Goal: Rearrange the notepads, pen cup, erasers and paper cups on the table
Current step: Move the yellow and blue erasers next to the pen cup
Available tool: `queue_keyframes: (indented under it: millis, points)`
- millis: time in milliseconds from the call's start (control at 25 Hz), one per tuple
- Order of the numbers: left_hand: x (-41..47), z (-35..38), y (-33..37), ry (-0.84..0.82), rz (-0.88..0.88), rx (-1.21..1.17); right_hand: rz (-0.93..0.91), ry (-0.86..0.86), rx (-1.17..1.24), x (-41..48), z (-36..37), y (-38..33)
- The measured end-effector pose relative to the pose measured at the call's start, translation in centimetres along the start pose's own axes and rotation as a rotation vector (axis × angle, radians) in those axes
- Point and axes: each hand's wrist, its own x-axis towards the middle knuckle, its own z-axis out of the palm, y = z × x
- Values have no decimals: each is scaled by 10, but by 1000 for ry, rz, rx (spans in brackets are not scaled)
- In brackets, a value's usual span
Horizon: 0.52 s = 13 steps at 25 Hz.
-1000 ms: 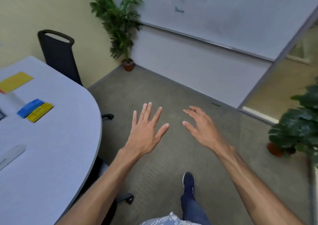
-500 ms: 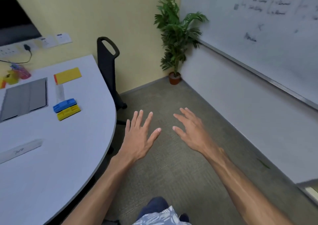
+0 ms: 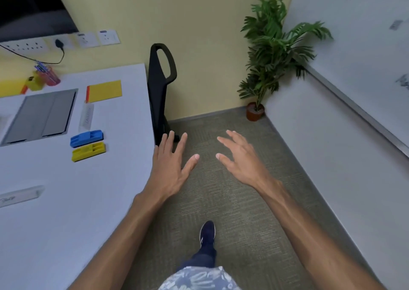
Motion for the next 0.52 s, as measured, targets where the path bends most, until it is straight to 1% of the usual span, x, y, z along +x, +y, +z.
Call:
queue_keyframes:
  millis: [120,240,520]
  points:
    - [70,-5,-10,0,-26,-9,-10,-53,23,76,-11,16]
    - [136,-10,-19,28,-41,-20,-25,-55,36,146,-19,31]
    - [256,-10,-32,90,-121,-29,-63,-103,76,290,-31,61]
